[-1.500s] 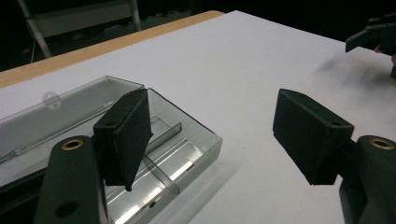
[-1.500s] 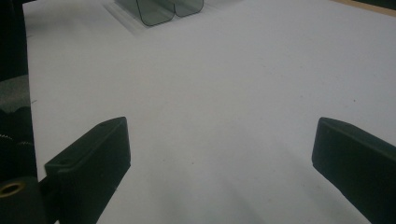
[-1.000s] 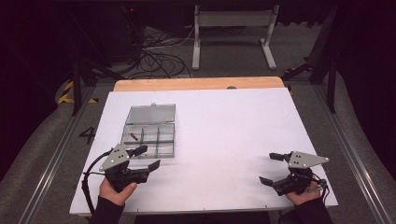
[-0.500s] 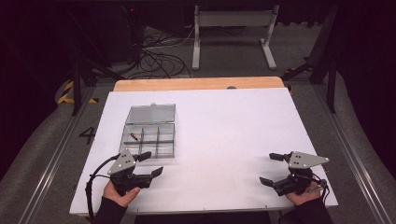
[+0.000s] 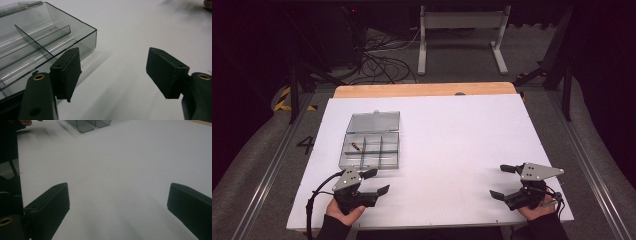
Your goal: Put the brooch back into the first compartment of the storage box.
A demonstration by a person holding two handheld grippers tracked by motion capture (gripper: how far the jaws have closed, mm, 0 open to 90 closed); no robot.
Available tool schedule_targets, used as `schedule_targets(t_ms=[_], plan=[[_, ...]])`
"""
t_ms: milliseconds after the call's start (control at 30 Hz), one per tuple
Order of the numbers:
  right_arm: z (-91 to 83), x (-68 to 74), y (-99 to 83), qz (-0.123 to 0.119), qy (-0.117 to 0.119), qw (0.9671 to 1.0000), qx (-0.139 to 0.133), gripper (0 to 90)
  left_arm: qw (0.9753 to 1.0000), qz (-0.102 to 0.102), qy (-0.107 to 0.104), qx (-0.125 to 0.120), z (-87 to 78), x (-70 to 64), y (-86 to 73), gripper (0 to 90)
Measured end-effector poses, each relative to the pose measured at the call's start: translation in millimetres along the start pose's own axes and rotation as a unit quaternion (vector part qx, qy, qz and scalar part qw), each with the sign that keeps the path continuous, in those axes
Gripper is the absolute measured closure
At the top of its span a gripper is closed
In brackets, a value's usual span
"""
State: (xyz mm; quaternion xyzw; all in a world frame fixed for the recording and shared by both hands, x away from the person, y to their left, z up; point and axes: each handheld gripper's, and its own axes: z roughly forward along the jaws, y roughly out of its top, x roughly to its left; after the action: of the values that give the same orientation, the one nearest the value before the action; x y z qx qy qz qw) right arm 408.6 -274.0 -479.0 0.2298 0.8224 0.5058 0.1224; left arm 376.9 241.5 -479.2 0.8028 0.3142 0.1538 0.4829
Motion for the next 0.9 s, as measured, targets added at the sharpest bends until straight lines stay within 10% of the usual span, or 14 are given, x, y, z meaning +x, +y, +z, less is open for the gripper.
schedule_targets(t_ms=[900], plan=[[0.6,-0.5,0.7,0.002,0.007,1.0000,-0.002,3.6,0.9998,0.011,0.016,-0.010,-7.4,-0.3,3.0,32.3]])
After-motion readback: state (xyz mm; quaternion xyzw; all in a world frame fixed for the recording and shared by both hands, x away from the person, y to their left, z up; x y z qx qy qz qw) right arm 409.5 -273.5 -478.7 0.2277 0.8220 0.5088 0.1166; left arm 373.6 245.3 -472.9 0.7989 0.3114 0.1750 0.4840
